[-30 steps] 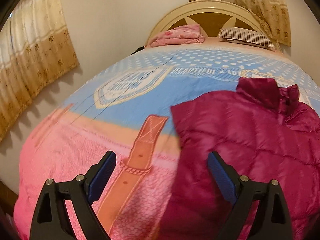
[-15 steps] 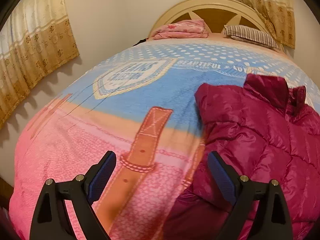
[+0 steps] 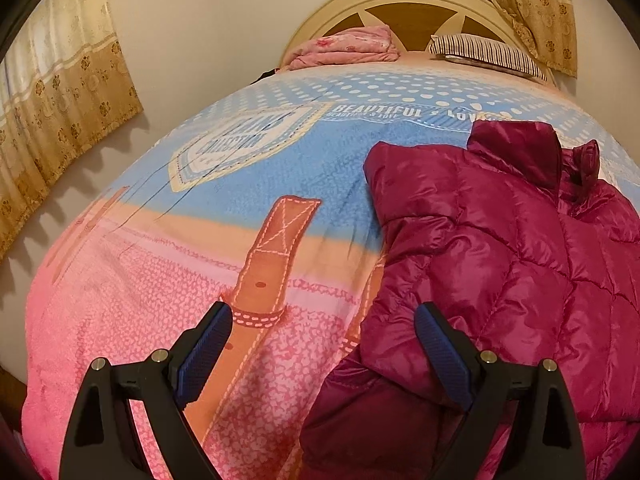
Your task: Fold large clothes
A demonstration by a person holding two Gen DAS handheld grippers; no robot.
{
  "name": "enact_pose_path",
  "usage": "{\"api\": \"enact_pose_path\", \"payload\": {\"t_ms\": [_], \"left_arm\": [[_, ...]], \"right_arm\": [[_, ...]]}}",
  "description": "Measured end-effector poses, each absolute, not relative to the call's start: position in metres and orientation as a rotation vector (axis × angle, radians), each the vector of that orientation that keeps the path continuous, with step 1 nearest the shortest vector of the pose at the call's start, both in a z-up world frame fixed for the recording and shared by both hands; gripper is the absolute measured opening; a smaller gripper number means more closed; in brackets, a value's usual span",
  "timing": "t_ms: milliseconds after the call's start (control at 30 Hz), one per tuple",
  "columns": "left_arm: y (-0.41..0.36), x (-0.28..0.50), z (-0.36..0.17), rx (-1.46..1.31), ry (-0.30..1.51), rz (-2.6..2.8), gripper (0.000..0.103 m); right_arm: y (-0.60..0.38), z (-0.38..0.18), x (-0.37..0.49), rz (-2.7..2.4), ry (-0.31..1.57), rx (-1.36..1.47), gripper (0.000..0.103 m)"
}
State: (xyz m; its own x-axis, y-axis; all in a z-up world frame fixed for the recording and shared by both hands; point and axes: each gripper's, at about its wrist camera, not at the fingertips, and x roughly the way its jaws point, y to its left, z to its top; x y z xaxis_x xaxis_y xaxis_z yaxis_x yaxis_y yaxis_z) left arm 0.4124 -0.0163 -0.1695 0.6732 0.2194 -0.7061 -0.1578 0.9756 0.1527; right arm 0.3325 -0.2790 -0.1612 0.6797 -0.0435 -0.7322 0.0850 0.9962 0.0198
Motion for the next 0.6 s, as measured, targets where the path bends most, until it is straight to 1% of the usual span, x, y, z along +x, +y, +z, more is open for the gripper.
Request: {"api": "enact_pose_path", "payload": {"t_ms": [200,367,500,600], "left_arm": [[-0.014,0.413,-0.173,0.07,0.811,0.207,0.093],[-0.013,0.413,-0.166,0.072,0.805,0.204,0.093],[-0.011,0.413,-0.147,0.037,0.776,0.194,0.093],[-0.019,0.414,-0.131,0.028,0.745,0.169,0.093]], "right_arm": [[-0.271,-0.162,0.335,-0.082,0.82,0.016,0.044],[-0.273,-0.163,0.335,-0.104,0.83,-0.009,0.044],[-0.273,-0.149,0.332,-0.148,0.801,-0.048,0.052],[-0.271,-0.134,0.333,-0.199,0.768,-0.077,0.054]]}}
